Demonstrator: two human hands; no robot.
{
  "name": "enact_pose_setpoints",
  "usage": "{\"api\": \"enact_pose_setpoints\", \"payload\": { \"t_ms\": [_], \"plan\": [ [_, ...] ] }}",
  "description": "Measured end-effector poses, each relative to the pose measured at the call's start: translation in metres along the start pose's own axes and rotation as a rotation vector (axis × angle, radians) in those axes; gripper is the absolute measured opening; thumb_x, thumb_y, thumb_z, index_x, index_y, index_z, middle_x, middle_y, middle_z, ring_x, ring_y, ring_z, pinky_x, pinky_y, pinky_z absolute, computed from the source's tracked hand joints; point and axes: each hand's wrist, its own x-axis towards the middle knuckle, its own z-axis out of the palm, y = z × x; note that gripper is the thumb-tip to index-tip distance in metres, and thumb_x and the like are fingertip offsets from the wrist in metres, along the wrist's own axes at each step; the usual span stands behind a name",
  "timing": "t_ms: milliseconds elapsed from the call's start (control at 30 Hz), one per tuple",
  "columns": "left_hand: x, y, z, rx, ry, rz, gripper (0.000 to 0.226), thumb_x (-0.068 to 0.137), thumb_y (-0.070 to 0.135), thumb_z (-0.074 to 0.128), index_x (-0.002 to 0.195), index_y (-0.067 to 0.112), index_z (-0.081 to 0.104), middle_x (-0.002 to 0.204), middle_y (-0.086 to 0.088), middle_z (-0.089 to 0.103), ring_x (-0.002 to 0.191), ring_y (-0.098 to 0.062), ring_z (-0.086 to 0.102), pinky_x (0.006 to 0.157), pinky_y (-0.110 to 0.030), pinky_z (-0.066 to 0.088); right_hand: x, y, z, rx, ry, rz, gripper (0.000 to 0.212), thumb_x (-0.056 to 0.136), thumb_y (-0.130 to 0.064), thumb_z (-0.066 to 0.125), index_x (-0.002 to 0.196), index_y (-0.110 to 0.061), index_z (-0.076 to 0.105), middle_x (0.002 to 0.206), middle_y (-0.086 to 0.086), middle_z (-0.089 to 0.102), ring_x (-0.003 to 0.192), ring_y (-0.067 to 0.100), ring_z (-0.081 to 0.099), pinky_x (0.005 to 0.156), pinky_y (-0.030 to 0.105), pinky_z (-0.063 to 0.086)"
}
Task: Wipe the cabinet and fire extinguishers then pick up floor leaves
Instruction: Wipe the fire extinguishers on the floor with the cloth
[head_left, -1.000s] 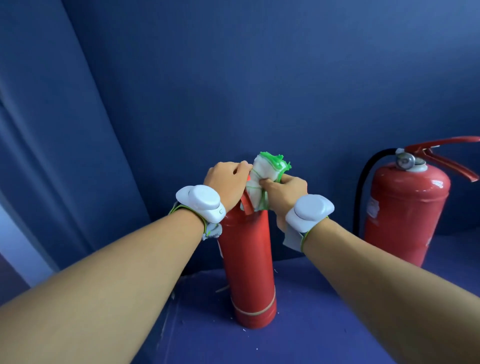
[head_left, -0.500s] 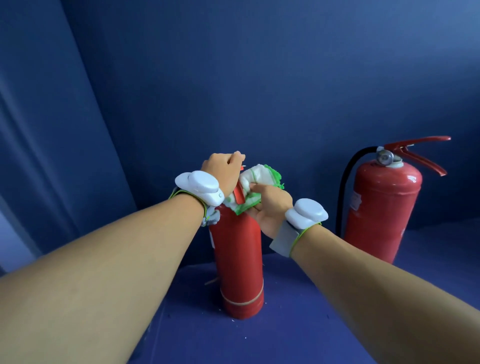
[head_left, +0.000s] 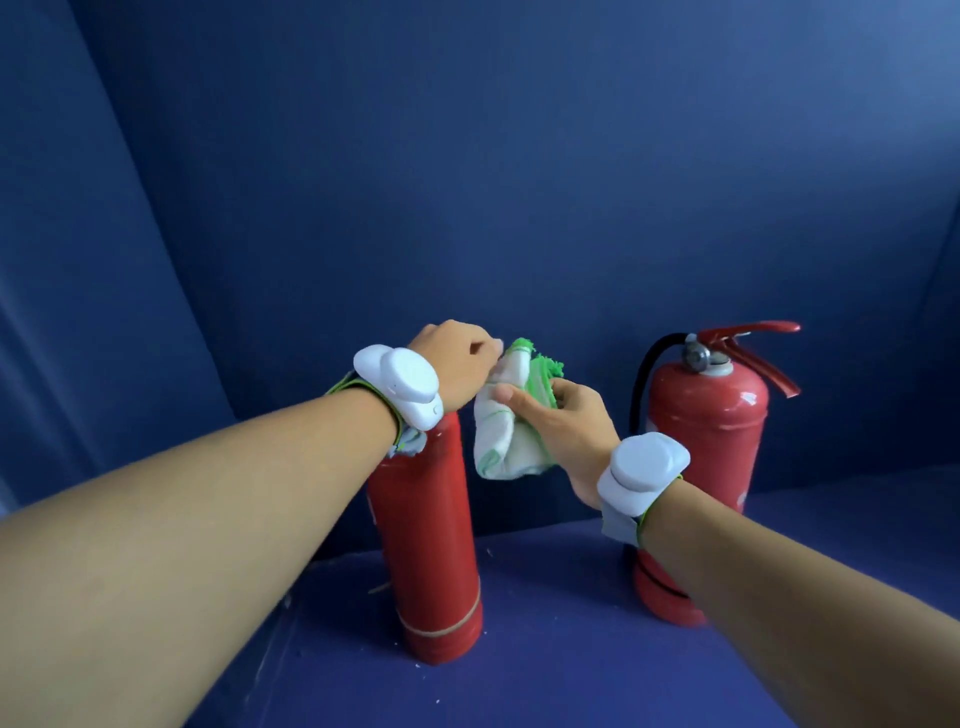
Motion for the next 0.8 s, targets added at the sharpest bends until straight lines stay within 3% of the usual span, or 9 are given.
{"api": "enact_pose_setpoints", "payload": {
  "t_ms": [100, 167, 267, 367, 433, 500, 633, 733, 800],
  "plan": [
    [0.003, 0.033, 0.024, -0.434, -0.192, -0.157, 0.067, 0.093, 0.063, 0.042, 0.090, 0.003, 0.071, 0.086, -0.014, 0.076, 0.082, -0.033, 0.073, 0.079, -0.039, 0.060, -0.005, -0.003, -0.028, 0.003, 0.055, -0.034, 0.047, 0.080, -0.040, 0.078, 0.100, 0.000, 0.064, 0.088, 0.009, 0.073, 0.077, 0.018, 0.067, 0.078, 0.038, 0.057],
    [0.009, 0.061, 0.049, -0.672, -0.304, -0.267, 0.065, 0.091, 0.062, 0.052, 0.100, -0.001, 0.070, 0.092, -0.018, 0.074, 0.083, -0.032, 0.074, 0.072, -0.035, 0.061, -0.006, -0.003, -0.061, 0.022, 0.097, -0.059, 0.041, 0.086, -0.043, 0.071, 0.098, -0.004, 0.064, 0.087, 0.004, 0.071, 0.079, 0.016, 0.066, 0.079, 0.037, 0.055],
    [0.014, 0.071, 0.082, -0.744, -0.303, -0.326, 0.036, 0.087, 0.029, 0.073, 0.107, -0.001, 0.070, 0.105, -0.019, 0.074, 0.087, -0.028, 0.071, 0.082, -0.041, 0.061, -0.009, 0.005, -0.096, 0.028, 0.086, -0.056, 0.020, 0.095, -0.034, 0.063, 0.091, -0.014, 0.063, 0.085, 0.003, 0.068, 0.081, 0.018, 0.063, 0.078, 0.035, 0.052],
    [0.019, 0.073, 0.113, -0.715, -0.290, -0.313, 0.017, 0.086, 0.008, 0.072, 0.101, 0.000, 0.072, 0.101, -0.018, 0.073, 0.086, -0.028, 0.068, 0.090, -0.054, 0.057, -0.011, 0.029, -0.141, -0.151, 0.108, -0.011, 0.010, 0.096, -0.022, 0.061, 0.089, -0.015, 0.064, 0.081, 0.004, 0.064, 0.078, 0.018, 0.057, 0.074, 0.034, 0.048],
    [0.020, 0.076, 0.127, -0.740, -0.302, -0.273, 0.010, 0.086, 0.008, 0.073, 0.096, 0.007, 0.074, 0.092, -0.011, 0.072, 0.080, -0.022, 0.069, 0.084, -0.047, 0.061, -0.011, 0.051, -0.172, -0.378, 0.262, 0.048, 0.019, 0.089, -0.038, 0.061, 0.075, -0.026, 0.062, 0.079, 0.005, 0.058, 0.075, 0.022, 0.052, 0.070, 0.036, 0.044],
    [0.018, 0.084, 0.139, -0.746, -0.329, -0.199, 0.011, 0.085, 0.007, 0.075, 0.094, 0.013, 0.076, 0.086, -0.008, 0.073, 0.073, -0.016, 0.071, 0.074, -0.037, 0.063, -0.009, 0.066, -0.192, -0.418, 0.431, 0.077, 0.028, 0.084, -0.046, 0.058, 0.066, -0.025, 0.054, 0.068, 0.002, 0.044, 0.065, 0.022, 0.042, 0.061, 0.032, 0.037],
    [0.016, 0.110, 0.164, -0.687, -0.181, -0.035, 0.014, 0.083, 0.014, 0.079, 0.097, 0.012, 0.078, 0.089, -0.012, 0.076, 0.074, -0.027, 0.072, 0.069, -0.039, 0.064, 0.012, 0.076, -0.202, -0.164, 0.662, -0.006, 0.017, 0.094, -0.027, 0.053, 0.079, -0.019, 0.055, 0.057, -0.005, 0.035, 0.056, 0.018, 0.036, 0.058, 0.031, 0.034],
    [0.024, 0.119, 0.171, -0.736, 0.000, 0.029, 0.022, 0.090, 0.037, 0.069, 0.085, 0.018, 0.078, 0.077, -0.001, 0.074, 0.069, -0.017, 0.067, 0.068, -0.031, 0.059, 0.034, 0.067, -0.191, -0.001, 0.805, -0.101, 0.014, 0.090, -0.033, 0.047, 0.093, -0.027, 0.059, 0.076, 0.001, 0.047, 0.068, 0.017, 0.044, 0.067, 0.033, 0.039],
    [0.033, 0.119, 0.184, -0.712, 0.082, 0.012, 0.025, 0.098, 0.033, 0.056, 0.090, 0.019, 0.074, 0.084, 0.003, 0.072, 0.072, -0.007, 0.063, 0.072, -0.024, 0.052, 0.046, 0.073, -0.187, -0.001, 0.822, -0.084, 0.041, 0.087, -0.039, 0.041, 0.124, -0.032, 0.057, 0.104, 0.004, 0.053, 0.096, 0.022, 0.050, 0.087, 0.035, 0.041]
  ]
}}
